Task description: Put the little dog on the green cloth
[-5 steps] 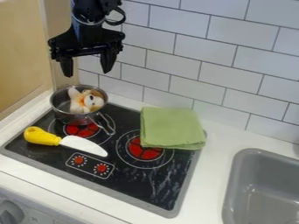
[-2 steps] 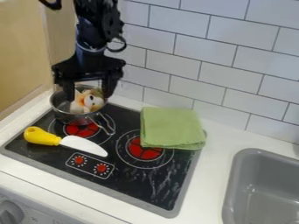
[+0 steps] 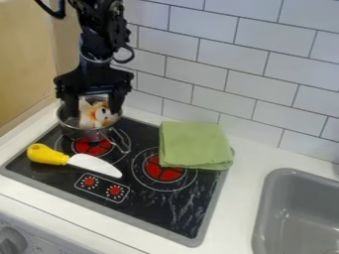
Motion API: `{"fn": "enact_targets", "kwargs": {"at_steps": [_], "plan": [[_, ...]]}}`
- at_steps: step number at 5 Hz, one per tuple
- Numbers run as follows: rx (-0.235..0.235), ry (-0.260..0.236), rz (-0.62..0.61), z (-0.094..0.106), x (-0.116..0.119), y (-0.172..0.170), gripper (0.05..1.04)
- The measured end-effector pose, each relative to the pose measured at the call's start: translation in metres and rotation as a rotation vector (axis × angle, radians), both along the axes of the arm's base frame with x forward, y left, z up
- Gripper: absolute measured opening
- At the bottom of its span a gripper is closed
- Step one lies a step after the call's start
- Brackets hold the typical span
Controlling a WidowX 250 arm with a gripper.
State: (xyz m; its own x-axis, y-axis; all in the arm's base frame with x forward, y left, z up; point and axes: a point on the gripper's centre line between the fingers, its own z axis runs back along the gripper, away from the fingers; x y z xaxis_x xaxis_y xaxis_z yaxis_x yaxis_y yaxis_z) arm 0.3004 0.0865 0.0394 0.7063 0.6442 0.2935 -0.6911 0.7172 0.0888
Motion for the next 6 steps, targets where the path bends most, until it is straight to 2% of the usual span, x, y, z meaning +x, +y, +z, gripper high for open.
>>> {"fn": "enact_targets", "kwargs": {"at_steps": [1,3,4,5,6], "plan": [[0.006,0.001,-0.001,0.000,0.006,0.004,1.000],[0.000,0.031,0.024,-0.014,0.010,0.016,1.000],[0.000,0.022,0.023,-0.016,0.020,0.018,0.964],[0.007,0.024,0.033,-0.019,0.026,0.020,0.688],[0.020,0.028,0.047,-0.022,0.030,0.024,0.473]]}}
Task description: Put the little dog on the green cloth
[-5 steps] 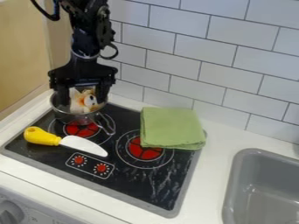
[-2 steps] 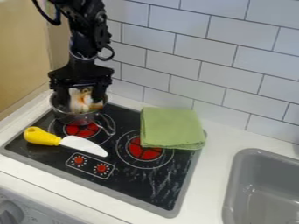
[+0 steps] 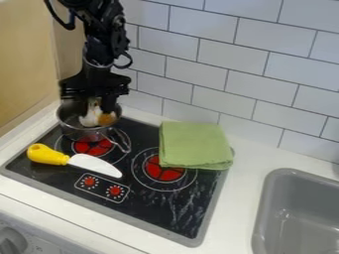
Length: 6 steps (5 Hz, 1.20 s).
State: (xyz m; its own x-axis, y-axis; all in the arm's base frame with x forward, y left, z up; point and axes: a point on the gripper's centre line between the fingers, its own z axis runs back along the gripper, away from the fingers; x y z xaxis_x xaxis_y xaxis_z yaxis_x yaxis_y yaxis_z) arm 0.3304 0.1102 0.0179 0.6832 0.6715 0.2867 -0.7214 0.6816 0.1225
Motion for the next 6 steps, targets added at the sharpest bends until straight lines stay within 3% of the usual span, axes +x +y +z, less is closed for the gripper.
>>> {"fn": "enact_targets", "kwargs": {"at_steps": [1,4,5,6], "plan": [[0.016,0.001,0.010,0.000,0.002,0.002,0.340],[0.020,-0.007,0.004,0.004,-0.003,-0.005,0.094],[0.031,0.003,-0.006,0.011,-0.012,-0.011,0.071],[0.052,-0.041,-0.036,0.030,-0.011,-0.020,0.064]]}}
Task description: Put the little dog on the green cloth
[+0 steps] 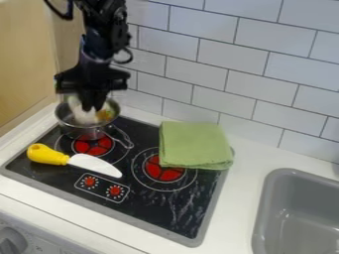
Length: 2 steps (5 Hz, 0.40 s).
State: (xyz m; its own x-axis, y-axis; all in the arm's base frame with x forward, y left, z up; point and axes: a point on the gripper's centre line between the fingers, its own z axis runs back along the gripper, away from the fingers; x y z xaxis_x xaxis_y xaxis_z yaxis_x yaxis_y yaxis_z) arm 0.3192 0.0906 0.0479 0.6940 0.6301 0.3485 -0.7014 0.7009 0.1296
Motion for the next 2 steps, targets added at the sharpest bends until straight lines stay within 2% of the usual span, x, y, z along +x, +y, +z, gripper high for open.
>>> {"fn": "enact_targets", "kwargs": {"at_steps": [2], "plan": [[0.037,-0.085,-0.033,0.038,-0.002,-0.017,0.064]]}}
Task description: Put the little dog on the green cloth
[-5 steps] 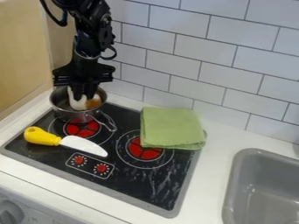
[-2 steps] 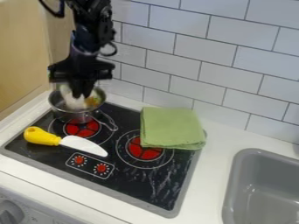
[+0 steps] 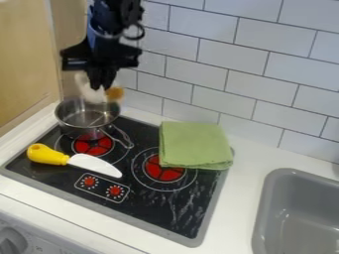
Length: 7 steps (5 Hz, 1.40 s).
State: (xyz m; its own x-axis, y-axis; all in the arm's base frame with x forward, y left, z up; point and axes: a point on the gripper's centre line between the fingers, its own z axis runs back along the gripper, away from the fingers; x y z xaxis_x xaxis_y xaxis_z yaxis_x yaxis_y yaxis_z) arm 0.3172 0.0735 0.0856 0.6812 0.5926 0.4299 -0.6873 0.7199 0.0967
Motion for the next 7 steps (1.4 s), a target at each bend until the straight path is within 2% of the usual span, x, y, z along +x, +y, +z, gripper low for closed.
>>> {"fn": "enact_targets", "kwargs": {"at_steps": [1,2,4,7], "plan": [[0.036,0.005,-0.073,0.006,0.002,-0.023,0.064],[0.080,-0.013,-0.179,0.017,0.020,-0.053,0.064],[0.127,0.033,-0.312,0.001,0.034,-0.095,0.064],[0.160,0.104,-0.398,-0.029,0.041,-0.125,0.064]]}}
